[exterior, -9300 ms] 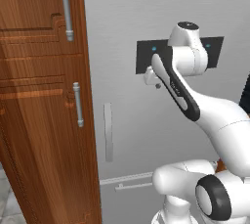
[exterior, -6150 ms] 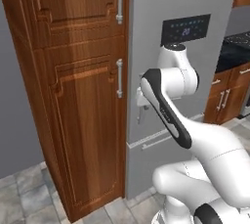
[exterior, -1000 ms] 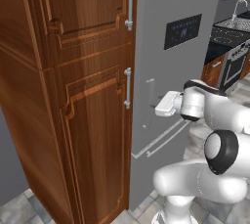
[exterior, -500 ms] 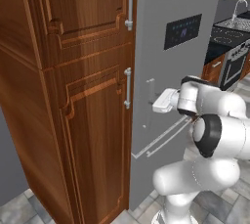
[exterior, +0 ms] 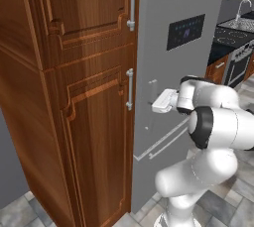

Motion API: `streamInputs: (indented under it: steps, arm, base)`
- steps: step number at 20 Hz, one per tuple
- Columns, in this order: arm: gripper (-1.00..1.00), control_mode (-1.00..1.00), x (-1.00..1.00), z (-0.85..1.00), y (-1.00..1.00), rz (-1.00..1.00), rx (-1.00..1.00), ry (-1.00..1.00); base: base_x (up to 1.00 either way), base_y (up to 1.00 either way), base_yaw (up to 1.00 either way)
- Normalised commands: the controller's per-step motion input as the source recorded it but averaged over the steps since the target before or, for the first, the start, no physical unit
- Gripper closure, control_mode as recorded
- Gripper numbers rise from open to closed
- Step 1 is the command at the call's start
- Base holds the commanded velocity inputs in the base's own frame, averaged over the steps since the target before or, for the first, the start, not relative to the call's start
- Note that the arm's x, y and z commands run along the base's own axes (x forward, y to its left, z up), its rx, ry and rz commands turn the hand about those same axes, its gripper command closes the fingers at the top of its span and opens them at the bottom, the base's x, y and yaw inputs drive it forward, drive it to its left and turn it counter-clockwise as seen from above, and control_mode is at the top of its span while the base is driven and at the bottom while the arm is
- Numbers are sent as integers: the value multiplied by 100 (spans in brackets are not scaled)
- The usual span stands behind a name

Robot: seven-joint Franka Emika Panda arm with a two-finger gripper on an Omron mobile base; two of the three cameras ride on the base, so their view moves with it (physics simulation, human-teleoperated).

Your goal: Open the fridge, grab two sodas, and place both sodas inside the bowl with ice on the dining counter.

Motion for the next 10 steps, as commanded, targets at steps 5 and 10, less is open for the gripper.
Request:
streamInputs:
  steps: [5, 10]
  arm:
    - [-100, -100, 17, -2, 13, 0, 0, 0]
    - [-100, -100, 19, -1, 8, 0, 0, 0]
  base:
    - [0, 0, 0]
    - [0, 0, 0]
